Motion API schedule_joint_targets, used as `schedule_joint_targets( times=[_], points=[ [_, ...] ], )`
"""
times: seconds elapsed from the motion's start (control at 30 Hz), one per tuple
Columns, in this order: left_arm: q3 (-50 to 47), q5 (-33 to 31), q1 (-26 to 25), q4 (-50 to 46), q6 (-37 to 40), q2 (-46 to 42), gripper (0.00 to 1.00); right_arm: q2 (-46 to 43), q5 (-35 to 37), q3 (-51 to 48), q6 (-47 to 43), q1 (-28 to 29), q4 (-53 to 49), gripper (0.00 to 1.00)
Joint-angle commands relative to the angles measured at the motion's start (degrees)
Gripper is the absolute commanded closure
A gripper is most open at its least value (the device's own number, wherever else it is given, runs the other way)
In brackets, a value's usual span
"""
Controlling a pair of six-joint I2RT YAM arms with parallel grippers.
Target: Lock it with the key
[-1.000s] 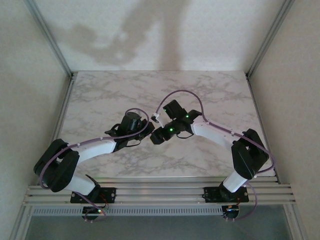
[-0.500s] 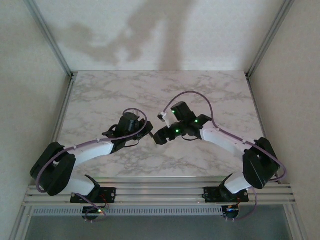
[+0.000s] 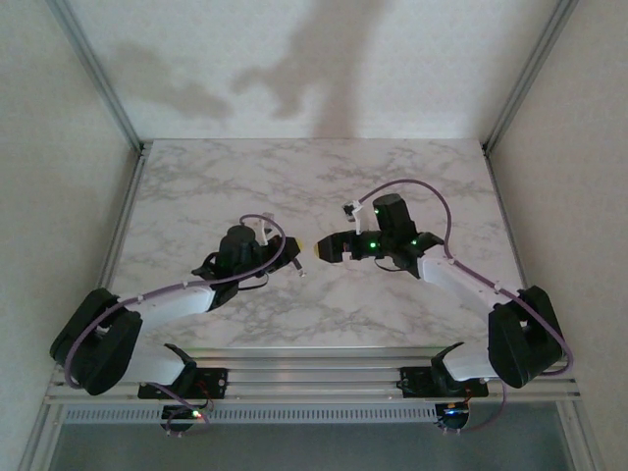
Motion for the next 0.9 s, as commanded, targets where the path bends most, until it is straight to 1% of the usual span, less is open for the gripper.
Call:
schedule_joint_targets(
  times=[0.0, 0.13, 0.23, 0.33, 0.43, 0.5, 0.63, 0.73, 0.87],
  points=[
    [-0.89, 3.52, 0.49, 7.67, 2.83, -2.81, 1.00, 0.33, -4.01, -2.06, 6.09, -1.29, 7.69, 0.01],
    [-2.61, 5.89, 0.56, 12.81, 2.62, -3.30, 1.00, 1.10, -7.12, -4.65, 9.54, -1.84, 14.31, 0.01],
    [-3.42, 7.10, 0.56, 15.67, 2.14, -2.83, 1.00, 2.97, -10.75, -5.77, 11.09, -1.74, 18.73, 0.01],
    [-3.65, 7.97, 0.56, 17.76, 1.65, -2.08, 1.00, 4.37, -12.46, -6.20, 11.66, -1.19, 21.12, 0.01],
    [-2.39, 5.88, 0.75, 14.30, 2.13, -1.18, 1.00, 3.49, -9.99, -6.71, 9.20, 0.00, 20.16, 0.01],
    [-1.36, 5.26, 0.90, 12.66, 2.03, -0.22, 1.00, 2.25, -6.48, -6.24, 5.47, 1.79, 16.28, 0.02],
    [0.35, 3.72, 1.13, 10.06, 1.64, 1.63, 1.00, 1.12, -0.74, -5.93, 1.13, 4.99, 12.77, 0.09],
    [1.62, 2.73, 1.26, 7.57, 1.78, 2.98, 1.00, 0.35, 2.44, -6.35, -0.59, 6.18, 12.06, 0.14],
    [2.36, 2.65, 1.44, 6.56, 1.39, 4.31, 1.00, -0.37, 4.12, -6.47, -2.59, 8.17, 11.62, 0.23]
  ],
)
